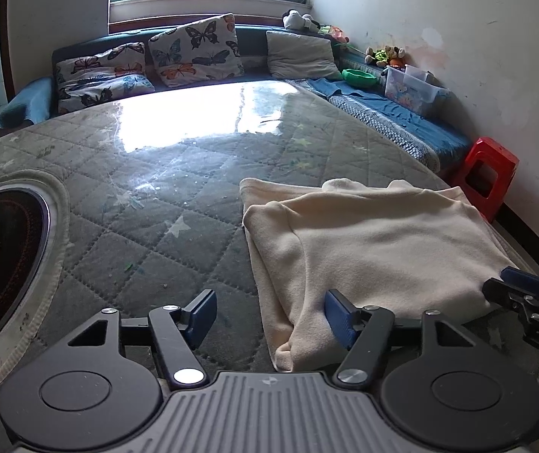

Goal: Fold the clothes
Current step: 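Open both grippers and release the folded shirt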

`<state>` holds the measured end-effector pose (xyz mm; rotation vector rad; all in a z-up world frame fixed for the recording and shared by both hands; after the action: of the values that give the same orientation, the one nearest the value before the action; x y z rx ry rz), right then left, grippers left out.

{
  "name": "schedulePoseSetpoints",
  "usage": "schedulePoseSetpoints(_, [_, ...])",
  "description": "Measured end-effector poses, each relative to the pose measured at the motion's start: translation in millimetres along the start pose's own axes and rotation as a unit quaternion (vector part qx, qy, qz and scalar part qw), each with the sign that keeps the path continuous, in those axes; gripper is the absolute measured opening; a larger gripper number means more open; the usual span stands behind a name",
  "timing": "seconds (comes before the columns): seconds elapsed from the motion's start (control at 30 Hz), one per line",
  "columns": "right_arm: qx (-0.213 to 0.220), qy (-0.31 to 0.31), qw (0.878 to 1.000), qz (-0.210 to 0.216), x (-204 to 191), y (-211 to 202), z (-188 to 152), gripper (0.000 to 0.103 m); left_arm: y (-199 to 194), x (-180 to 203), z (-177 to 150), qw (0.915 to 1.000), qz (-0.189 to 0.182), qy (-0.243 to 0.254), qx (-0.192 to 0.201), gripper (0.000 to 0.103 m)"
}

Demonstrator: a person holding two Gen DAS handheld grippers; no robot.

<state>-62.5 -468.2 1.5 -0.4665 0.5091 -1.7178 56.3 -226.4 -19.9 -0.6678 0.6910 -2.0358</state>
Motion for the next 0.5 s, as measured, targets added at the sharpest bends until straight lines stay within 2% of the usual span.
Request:
schedulePoseSetpoints(0.33, [0.005,-0.011,1.0,0.0,-11,-4,2,0.036,-8,-3,-2,0.9999,0.001,-0.011,0.006,0.068])
schedulePoseSetpoints(0.4, [0.009,-0.014,1.0,0.007,-16,-5,5,0.044,-11,-3,-2,0.9999,0.003,-0.011,0.006,0.07])
schedulePoseSetpoints(0.5, [0.016,-0.017,1.0,0.018,-25,-7,10,0.047,-14,-4,-3,0.9999,0.003,-0.01,0.007,0.072])
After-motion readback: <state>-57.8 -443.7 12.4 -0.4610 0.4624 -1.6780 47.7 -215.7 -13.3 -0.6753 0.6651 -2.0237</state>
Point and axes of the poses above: each gripper's, at about its wrist camera, not at the fingertips, and y roughly the way its jaws point, x to its right, z to its top, the point moved 7 cm from there along y, roughly the way its jaws point, and after that the axes turned 7 degrees about -z, right-handed, at the moved point
